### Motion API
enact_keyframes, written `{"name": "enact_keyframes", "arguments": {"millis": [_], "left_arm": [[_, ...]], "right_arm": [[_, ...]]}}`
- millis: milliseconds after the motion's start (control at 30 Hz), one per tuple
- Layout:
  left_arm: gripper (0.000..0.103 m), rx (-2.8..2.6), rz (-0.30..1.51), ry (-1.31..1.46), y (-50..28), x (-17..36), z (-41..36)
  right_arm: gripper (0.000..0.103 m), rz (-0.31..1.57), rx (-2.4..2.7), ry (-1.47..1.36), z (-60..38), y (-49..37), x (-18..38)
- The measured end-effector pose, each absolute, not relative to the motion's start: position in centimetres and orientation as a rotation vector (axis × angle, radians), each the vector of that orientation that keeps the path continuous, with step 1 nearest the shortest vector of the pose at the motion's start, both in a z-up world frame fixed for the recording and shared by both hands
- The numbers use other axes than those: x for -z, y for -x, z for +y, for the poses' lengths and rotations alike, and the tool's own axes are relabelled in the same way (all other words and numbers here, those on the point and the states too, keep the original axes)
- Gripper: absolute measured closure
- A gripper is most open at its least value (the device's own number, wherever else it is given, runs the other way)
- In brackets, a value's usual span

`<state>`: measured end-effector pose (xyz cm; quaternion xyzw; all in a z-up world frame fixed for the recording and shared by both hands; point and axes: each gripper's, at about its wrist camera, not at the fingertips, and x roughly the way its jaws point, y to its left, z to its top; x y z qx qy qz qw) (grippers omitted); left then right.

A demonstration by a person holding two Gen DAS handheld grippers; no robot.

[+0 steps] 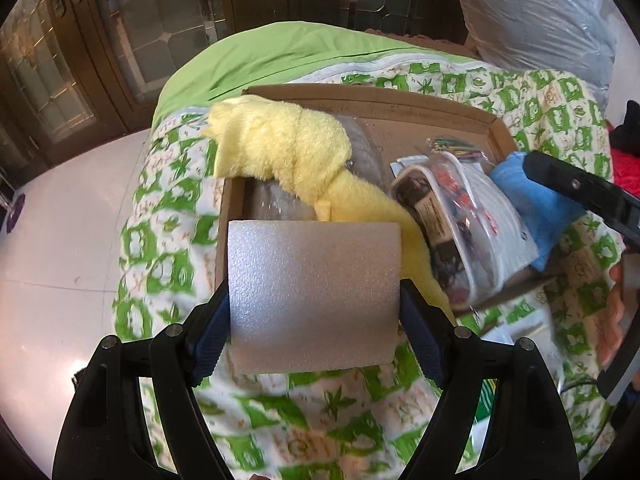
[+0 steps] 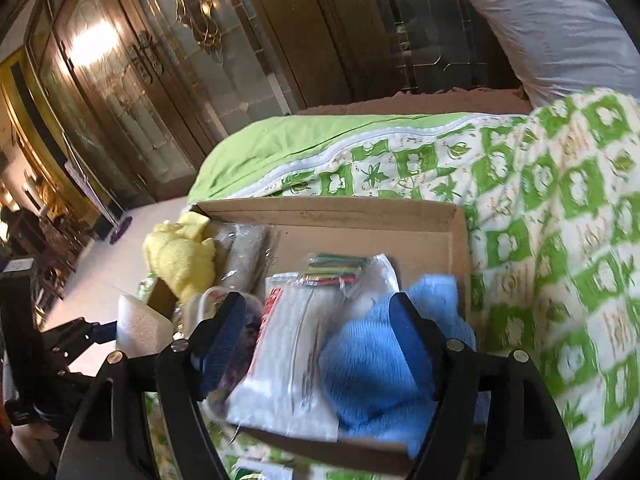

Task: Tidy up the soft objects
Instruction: 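Carry the sponge into the tray and open the left gripper, then move the left gripper back toward the green-printed medicine packet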

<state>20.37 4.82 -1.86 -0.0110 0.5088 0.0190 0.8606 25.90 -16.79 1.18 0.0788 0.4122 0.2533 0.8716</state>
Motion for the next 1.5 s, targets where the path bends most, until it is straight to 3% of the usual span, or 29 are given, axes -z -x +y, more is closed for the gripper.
{"name": "enact_keyframes", "arguments": {"millis": [500, 667, 1067, 1500], "left_arm": [[0.023, -0.056, 1.073, 0.033, -23.7, 1.8, 4.9], [0.006, -0.048, 1.056, 0.087, -23.8, 2.0, 5.6], [0.005, -0.030, 1.015, 0.171, -18.6, 0.7, 5.6], [0.005, 0.052, 1.136, 0.216, -11.8, 5.3, 0.7]], "right_arm": [[0.027, 0.906, -0.556, -0.237, -18.6, -19.5, -0.4], [0.027, 0.914, -0.563, -0.258, -18.9, -19.8, -0.2], [0.026, 0.904, -0.555, -0.265, -19.5, -19.4, -0.6], [0.026, 0.951, -0.537, -0.204, -20.7, -16.3, 0.7]]}}
